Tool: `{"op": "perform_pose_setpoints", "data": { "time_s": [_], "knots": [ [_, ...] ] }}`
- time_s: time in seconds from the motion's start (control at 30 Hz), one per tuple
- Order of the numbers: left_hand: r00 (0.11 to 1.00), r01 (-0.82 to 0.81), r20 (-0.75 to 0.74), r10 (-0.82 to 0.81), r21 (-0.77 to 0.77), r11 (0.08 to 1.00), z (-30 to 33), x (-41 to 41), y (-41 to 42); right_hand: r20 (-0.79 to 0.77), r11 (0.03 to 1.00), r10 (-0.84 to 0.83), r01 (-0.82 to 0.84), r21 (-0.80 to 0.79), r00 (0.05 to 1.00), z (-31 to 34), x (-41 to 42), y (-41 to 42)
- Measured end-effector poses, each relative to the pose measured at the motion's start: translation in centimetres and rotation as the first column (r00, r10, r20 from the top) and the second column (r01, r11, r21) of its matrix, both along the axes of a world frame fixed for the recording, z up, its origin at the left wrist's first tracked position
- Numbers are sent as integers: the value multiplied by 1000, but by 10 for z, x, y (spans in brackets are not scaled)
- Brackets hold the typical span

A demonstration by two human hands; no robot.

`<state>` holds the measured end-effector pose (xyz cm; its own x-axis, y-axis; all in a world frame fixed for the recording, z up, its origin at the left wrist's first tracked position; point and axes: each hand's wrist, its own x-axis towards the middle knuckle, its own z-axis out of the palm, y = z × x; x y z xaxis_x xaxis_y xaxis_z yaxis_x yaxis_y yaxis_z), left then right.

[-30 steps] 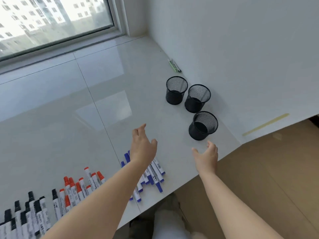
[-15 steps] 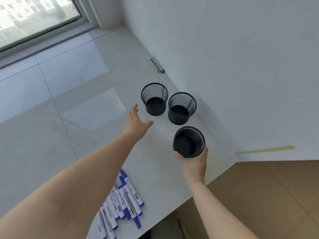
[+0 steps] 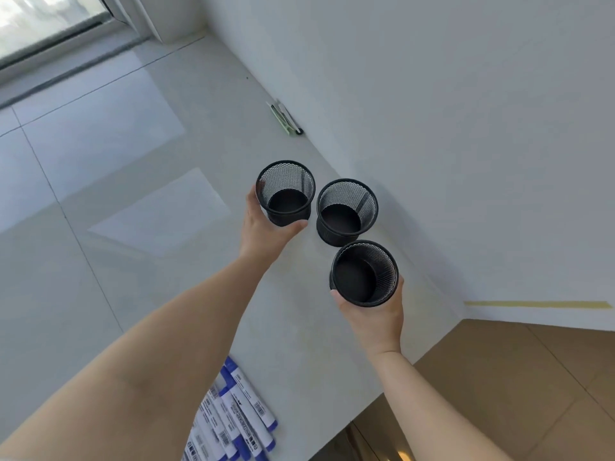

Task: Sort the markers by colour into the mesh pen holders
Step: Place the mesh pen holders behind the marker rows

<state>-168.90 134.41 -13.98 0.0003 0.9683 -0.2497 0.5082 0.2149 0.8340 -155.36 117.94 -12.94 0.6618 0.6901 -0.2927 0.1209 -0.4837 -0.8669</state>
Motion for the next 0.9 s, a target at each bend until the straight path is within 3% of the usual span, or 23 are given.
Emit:
{"op": "perform_pose_setpoints", "data": {
  "time_s": [0.3, 0.57, 0.67, 0.77, 0.9],
  "knots": [
    [994, -101, 44, 100, 32, 994, 4, -8, -1, 39, 998, 60, -61, 23, 997, 4, -9, -1],
    [937, -334, 107, 331, 8, 943, 38, -127, -87, 68, 949, 315, -316, 13, 947, 42, -92, 17],
    [891, -444, 116, 439, 12, 896, 48, -192, -124, -12, 884, 467, -467, 30, 884, 52, -143, 20],
    [835, -547, 90, 544, 19, 837, 53, -257, -159, -75, 757, 652, -653, 17, 754, 54, -201, 18],
    [771, -636, 33, 636, 22, 771, 54, -329, -195, -103, 680, 731, -733, 23, 675, 49, -269, 15]
  ]
}}
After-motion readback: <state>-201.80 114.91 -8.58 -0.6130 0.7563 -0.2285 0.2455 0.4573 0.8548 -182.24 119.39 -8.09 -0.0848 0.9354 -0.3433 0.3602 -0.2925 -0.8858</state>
